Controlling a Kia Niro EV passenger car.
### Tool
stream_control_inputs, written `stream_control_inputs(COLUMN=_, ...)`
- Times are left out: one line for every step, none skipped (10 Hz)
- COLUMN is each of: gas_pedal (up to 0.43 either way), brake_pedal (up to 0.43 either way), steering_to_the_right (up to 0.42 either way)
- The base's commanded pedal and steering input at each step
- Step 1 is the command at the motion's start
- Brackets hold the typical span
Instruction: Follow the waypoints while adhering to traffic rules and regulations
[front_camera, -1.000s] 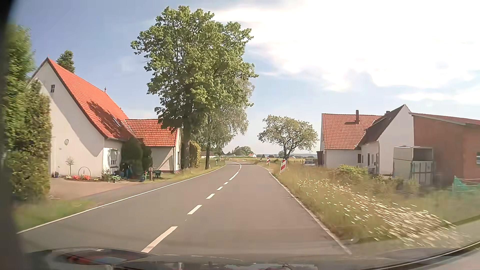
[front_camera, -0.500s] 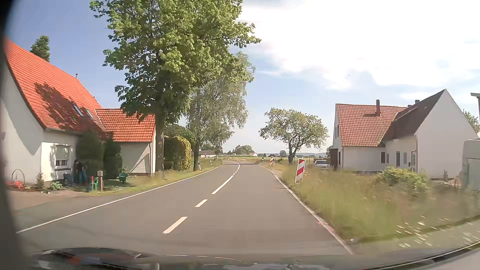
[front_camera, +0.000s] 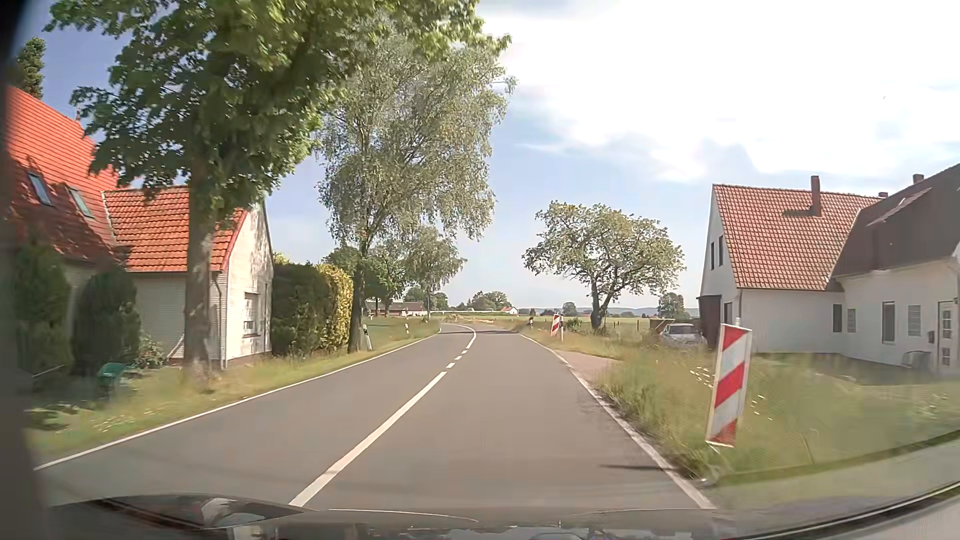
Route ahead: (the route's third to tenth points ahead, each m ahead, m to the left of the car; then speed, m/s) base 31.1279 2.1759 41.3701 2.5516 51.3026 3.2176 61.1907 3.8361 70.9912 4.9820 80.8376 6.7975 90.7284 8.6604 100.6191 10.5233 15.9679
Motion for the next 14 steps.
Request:
stream_control_inputs(gas_pedal=0.150, brake_pedal=0.000, steering_to_the_right=-0.003)
stream_control_inputs(gas_pedal=0.150, brake_pedal=0.000, steering_to_the_right=-0.003)
stream_control_inputs(gas_pedal=0.150, brake_pedal=0.000, steering_to_the_right=-0.003)
stream_control_inputs(gas_pedal=0.150, brake_pedal=0.000, steering_to_the_right=-0.003)
stream_control_inputs(gas_pedal=0.150, brake_pedal=0.000, steering_to_the_right=-0.003)
stream_control_inputs(gas_pedal=0.150, brake_pedal=0.000, steering_to_the_right=-0.003)
stream_control_inputs(gas_pedal=0.150, brake_pedal=0.000, steering_to_the_right=-0.003)
stream_control_inputs(gas_pedal=0.150, brake_pedal=0.000, steering_to_the_right=-0.003)
stream_control_inputs(gas_pedal=0.150, brake_pedal=0.000, steering_to_the_right=-0.004)
stream_control_inputs(gas_pedal=0.150, brake_pedal=0.000, steering_to_the_right=-0.004)
stream_control_inputs(gas_pedal=0.150, brake_pedal=0.000, steering_to_the_right=-0.004)
stream_control_inputs(gas_pedal=0.150, brake_pedal=0.000, steering_to_the_right=-0.005)
stream_control_inputs(gas_pedal=0.150, brake_pedal=0.000, steering_to_the_right=-0.006)
stream_control_inputs(gas_pedal=0.150, brake_pedal=0.000, steering_to_the_right=-0.006)
